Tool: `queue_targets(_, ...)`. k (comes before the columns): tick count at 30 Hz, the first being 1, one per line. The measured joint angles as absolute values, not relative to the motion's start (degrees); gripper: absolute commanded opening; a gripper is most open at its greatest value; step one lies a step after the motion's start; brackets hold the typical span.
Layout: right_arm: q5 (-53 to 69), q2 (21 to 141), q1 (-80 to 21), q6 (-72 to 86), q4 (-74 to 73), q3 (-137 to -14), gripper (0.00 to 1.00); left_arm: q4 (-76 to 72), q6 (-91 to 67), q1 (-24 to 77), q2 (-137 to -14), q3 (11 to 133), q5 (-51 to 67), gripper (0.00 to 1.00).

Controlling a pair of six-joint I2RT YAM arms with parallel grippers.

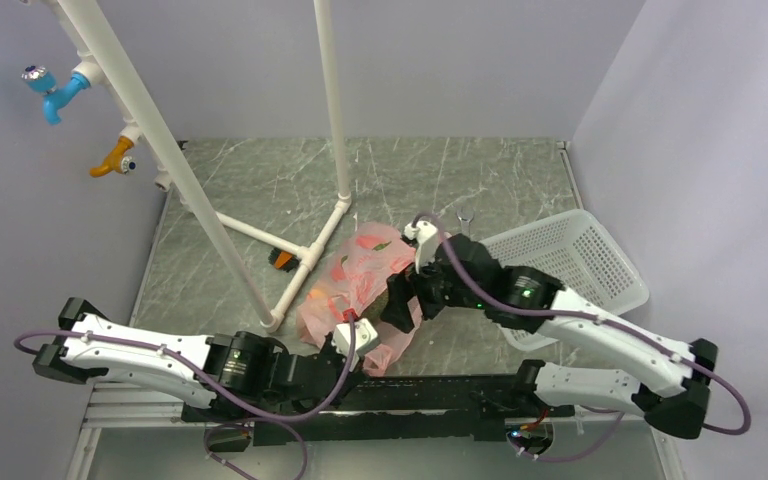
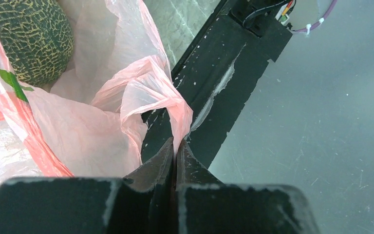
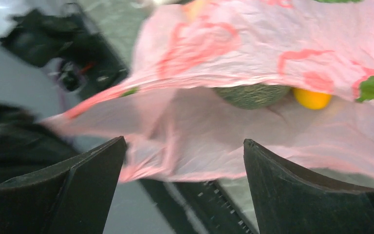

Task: Take the fake fruits out of the plastic bag
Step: Adjust the plastic bag at the center of the board.

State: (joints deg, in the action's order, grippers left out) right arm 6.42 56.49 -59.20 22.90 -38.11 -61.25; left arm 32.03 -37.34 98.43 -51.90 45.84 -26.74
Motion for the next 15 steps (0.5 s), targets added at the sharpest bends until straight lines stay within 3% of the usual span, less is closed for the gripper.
queue_targets(2, 2.98, 57.98, -59.18, 22.04, -33.89, -56.49, 0.98, 32.14, -37.85, 98.61, -51.27, 45.82, -26.63, 0.05)
queue_targets(7, -1.37, 59.20, -59.20, 17.63, -20.45, -42.54, 0.99, 34.11, -38.85, 98.85, -51.75, 45.87, -26.35, 0.04)
queue_targets(15, -3.77, 68.62, -59.20, 13.37, -3.27, -41.43, 0.99, 36.73, -40.40, 99.07, -51.90, 45.84, -25.76, 0.04)
